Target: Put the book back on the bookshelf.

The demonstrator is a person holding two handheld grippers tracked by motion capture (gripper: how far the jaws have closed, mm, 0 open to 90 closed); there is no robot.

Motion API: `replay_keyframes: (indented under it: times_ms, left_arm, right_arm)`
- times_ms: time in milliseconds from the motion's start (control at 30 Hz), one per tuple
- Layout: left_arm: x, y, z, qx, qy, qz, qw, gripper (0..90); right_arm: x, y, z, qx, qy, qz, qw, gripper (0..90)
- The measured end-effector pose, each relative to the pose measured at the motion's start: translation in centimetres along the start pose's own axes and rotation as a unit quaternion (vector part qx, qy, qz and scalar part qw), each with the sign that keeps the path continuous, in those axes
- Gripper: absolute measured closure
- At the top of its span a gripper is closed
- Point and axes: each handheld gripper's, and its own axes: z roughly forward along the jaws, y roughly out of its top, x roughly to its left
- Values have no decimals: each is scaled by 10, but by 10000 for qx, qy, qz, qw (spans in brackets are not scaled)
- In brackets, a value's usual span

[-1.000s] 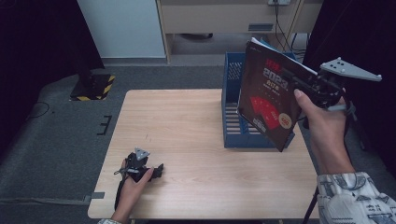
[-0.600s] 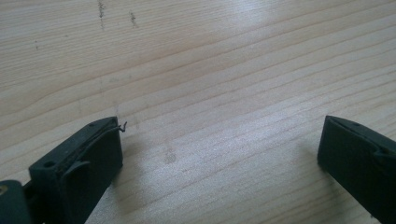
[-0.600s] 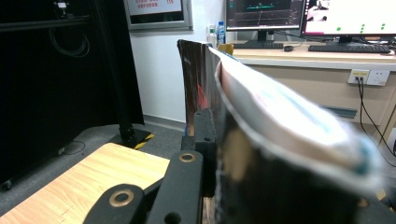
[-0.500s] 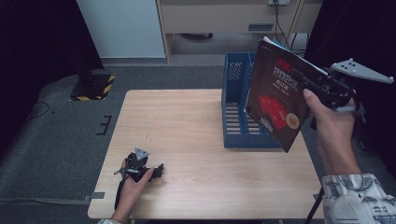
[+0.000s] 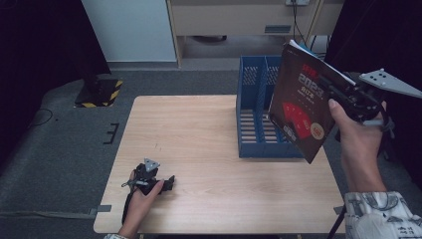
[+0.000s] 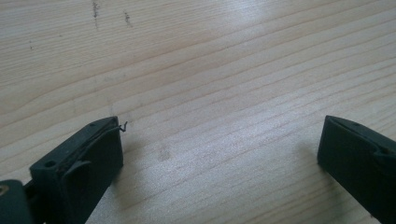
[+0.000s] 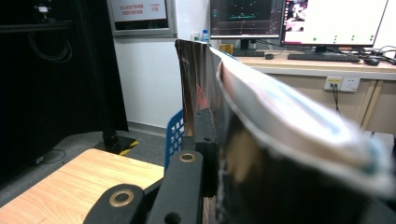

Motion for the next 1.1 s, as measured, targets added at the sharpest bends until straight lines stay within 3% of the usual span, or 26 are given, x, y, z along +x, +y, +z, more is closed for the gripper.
replay_keyframes:
  times_ms: [633, 933, 1100]
  left_arm:
    - [-1, 0, 0, -3, -31, 31, 10000, 0]
    - [-1, 0, 0, -2, -32, 33, 10000, 0]
    - [-2, -1, 0, -7, -49, 45, 10000, 0]
  right_arm:
    - [-27, -7, -12, 164, -543, 23, 9984, 869]
    - [-41, -9, -1, 261, -877, 42, 9958, 869]
    - [-44, -9, 15, 318, -1024, -6, 9942, 869]
